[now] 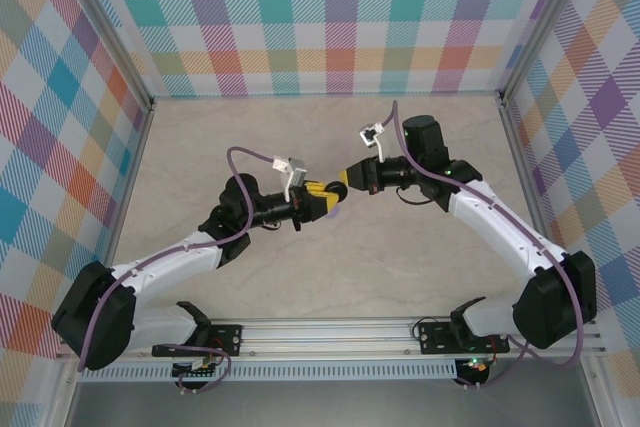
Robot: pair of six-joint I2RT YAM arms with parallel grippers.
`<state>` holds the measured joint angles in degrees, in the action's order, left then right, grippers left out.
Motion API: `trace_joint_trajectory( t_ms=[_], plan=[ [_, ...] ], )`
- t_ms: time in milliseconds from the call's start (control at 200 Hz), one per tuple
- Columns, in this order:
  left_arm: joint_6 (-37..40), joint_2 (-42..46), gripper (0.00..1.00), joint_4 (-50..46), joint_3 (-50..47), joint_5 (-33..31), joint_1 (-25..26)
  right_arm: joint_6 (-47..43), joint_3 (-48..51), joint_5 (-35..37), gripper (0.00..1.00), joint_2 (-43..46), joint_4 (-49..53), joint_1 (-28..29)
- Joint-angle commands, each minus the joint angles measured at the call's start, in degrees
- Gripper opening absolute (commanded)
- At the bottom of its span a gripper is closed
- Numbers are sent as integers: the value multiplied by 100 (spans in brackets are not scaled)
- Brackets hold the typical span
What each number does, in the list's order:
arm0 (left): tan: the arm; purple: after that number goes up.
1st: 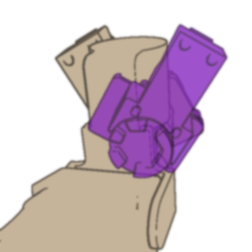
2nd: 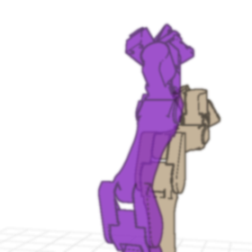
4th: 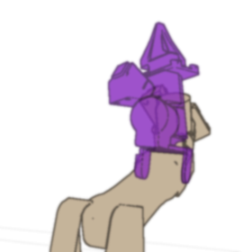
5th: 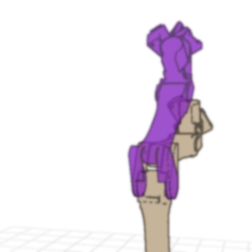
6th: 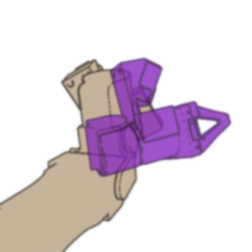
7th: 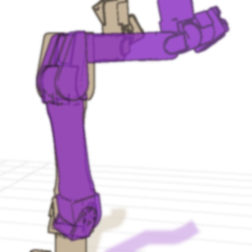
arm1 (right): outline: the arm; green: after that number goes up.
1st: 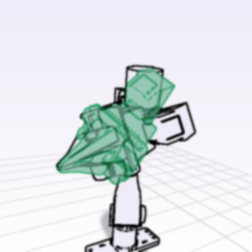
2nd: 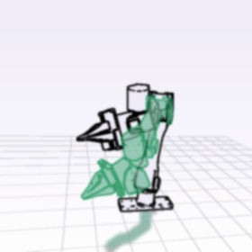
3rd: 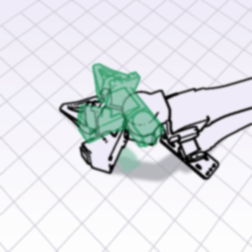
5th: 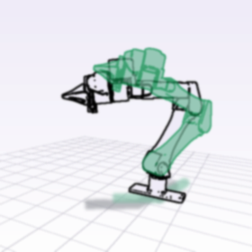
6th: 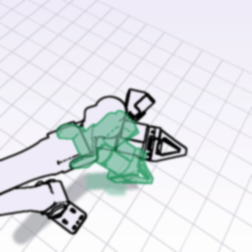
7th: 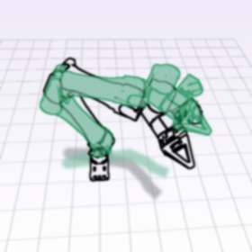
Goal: Insert the wireless bluetooth earbuds into the charging case
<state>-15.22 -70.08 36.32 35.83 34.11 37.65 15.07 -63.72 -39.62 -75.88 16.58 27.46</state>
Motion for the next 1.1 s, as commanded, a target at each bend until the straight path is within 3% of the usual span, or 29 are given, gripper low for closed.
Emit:
trace_joint_trajectory(
  t_ms=[0,155,275,540,755,1095],
  plan=[
    [-36,-45,4,-398,226,-596,40,-144,-128,453,16,110,363,49],
    [-312,-181,3,-958,456,-1032,-107,-176,-250,1904,16,25,939,49],
    [-534,-390,3,-1262,677,-1091,-325,-156,-194,2412,17,11,1073,49],
    [-447,-1054,0,-2829,1580,-1302,-982,-153,-71,2696,17,29,1148,49],
    [-360,-2112,3,-4285,2615,-1226,-1688,-180,69,2711,18,70,1126,48],
    [-140,-3498,4,-4877,3541,-1159,-2048,-140,141,2819,20,12,1195,49]
  ],
)
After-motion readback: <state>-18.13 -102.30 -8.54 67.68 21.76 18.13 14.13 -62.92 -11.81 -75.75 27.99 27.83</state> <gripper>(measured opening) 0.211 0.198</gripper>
